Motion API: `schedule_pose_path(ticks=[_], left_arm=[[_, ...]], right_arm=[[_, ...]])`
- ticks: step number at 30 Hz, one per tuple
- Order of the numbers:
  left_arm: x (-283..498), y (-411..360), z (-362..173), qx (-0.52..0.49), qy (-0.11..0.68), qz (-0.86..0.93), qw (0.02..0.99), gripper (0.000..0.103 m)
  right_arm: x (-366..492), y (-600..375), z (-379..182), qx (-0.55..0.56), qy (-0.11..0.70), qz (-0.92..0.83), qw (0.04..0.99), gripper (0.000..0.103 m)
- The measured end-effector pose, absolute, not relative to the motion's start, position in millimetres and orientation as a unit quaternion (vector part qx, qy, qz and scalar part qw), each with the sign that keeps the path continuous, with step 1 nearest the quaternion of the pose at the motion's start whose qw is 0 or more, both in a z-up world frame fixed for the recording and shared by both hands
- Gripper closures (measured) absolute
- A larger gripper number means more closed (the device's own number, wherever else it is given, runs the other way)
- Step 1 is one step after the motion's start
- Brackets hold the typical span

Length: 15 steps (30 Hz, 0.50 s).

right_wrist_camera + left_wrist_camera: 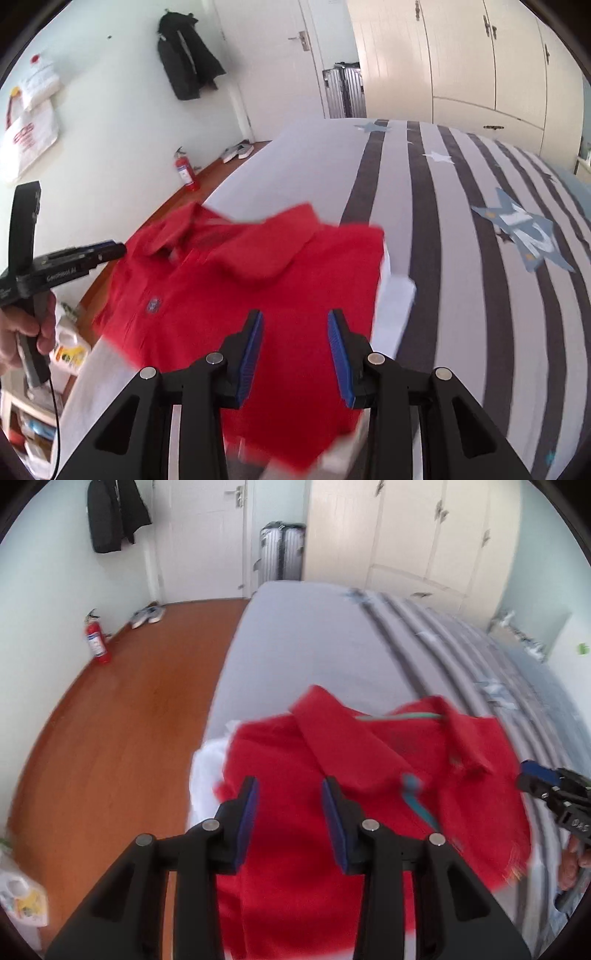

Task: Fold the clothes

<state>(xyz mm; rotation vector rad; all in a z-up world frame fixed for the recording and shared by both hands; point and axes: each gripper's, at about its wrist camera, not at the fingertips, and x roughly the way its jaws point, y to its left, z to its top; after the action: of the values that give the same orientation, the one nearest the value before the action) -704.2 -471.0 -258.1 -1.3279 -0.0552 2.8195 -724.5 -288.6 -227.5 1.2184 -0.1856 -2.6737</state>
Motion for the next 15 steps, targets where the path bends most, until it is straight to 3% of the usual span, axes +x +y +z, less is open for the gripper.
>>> schedule_pose_path(ticks=[9, 15], left_arm=[[-745, -476, -295, -0.462, -0.024, 0.886, -0.022, 0.071], [-712, -477, -263, -0.428, -0.067, 0.901, -0.04, 0.071]], right_arm=[[-796, -285, -262, 0.464, -0.068, -0.88, 0.079, 0.073], [-779, -278, -236, 0.429, -0.062, -0.898, 0.074, 0.073]])
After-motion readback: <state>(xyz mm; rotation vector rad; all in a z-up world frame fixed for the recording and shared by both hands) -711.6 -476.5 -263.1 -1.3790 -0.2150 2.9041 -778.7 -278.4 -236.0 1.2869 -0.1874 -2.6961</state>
